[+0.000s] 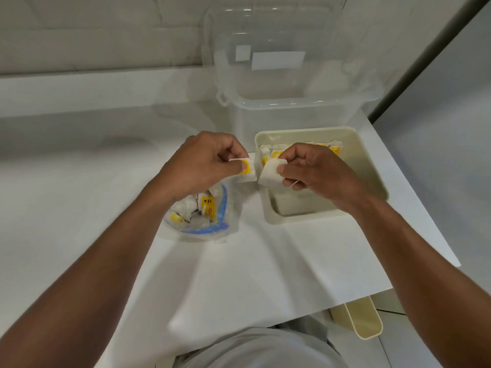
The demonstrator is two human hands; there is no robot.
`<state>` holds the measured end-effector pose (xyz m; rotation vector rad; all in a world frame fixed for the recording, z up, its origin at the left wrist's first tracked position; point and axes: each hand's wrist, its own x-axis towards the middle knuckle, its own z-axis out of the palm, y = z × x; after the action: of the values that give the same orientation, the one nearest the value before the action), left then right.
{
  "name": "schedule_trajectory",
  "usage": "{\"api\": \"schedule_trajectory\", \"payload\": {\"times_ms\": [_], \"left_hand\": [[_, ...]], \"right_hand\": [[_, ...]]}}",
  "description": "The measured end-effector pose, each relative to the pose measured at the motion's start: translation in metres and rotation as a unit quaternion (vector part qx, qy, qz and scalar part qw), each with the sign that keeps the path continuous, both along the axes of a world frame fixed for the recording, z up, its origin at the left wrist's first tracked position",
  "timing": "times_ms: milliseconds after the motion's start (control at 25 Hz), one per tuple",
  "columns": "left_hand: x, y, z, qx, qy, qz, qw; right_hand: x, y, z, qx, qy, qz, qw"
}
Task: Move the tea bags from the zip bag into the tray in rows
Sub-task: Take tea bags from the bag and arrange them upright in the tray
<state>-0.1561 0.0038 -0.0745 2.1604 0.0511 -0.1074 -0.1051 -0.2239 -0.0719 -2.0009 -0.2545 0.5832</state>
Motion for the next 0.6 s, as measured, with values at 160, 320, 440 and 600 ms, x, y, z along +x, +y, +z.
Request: {"api": "schedule_trajectory", "payload": {"times_ms": [160, 320, 440, 600], "left_hand": [[0.036, -0.046, -0.005, 0.058, -0.037, -0.027, 0.997], [0.078, -0.086, -0.028, 0.169, -0.039, -0.037, 0.984], [0.102, -0.108, -0.046, 0.244, -0.014, -0.041, 0.969], [0.123, -0.127, -0.062, 0.29, 0.01, -0.026, 0.957]], "right_hand": [[0.03, -0.041, -0.014, -0.066, -0.054, -0.017, 0.996], [0.064, -0.074, -0.033, -0.141, -0.122, -0.025, 0.982], [0.087, -0.089, -0.047, -0.18, -0.145, -0.009, 0.973], [0.113, -0.091, -0.068, -0.204, -0.136, 0.009, 0.97]]}}
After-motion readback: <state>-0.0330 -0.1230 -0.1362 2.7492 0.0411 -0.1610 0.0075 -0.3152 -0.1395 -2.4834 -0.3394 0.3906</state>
